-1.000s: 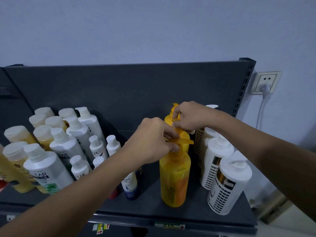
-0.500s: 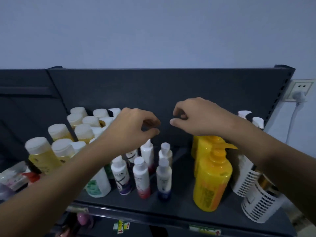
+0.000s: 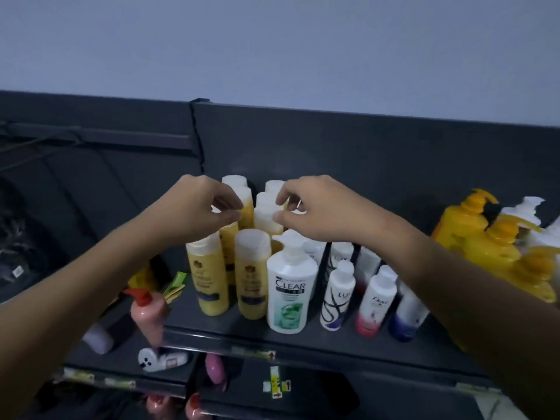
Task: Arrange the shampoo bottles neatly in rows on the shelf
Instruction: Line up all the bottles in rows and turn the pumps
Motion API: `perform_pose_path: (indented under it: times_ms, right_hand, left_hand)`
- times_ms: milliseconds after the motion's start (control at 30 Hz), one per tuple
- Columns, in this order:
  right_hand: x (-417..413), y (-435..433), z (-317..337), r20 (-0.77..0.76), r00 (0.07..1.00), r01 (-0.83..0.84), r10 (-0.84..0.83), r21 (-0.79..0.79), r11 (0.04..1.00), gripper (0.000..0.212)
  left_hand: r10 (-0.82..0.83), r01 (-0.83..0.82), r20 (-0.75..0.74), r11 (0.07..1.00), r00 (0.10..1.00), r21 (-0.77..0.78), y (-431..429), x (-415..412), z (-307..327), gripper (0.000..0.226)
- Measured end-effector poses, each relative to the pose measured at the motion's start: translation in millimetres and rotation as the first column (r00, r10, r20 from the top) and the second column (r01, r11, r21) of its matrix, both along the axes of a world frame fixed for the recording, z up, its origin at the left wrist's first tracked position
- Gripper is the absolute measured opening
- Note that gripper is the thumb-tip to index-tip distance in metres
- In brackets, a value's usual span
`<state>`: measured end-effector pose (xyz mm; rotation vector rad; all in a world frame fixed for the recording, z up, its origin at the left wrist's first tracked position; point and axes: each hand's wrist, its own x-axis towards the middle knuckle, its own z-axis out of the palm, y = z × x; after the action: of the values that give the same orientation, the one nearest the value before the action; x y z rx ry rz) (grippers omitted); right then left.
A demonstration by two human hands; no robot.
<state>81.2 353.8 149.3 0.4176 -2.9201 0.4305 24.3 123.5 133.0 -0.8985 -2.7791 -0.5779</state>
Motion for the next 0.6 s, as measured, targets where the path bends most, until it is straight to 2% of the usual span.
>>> perform_pose_path:
  times_ms: [200,400,600]
  right_hand:
    - [-16,-43,-18,0.036,0.999,0.018,-0.020,0.058,0.998,0.041]
    - [-23,-66,-42,0.085,0.996,0.015,-0.036,0.232,0.973,0.048]
    - [-27,-66,-49,0.099,0.990,0.073,-0.101,0.250,0.965,0.052]
  left_hand:
    - [-0.034,0.037,0.027,0.989,0.999,-0.140,-38,-17,-14,0.027]
    - [-0.064,0.076,0.053,0.964,0.996,-0.256,-55,-22,-28,0.039]
    - [-0.098,0.105,0.038,0.960,0.994,-0.260,-56,-27,-38,0.047]
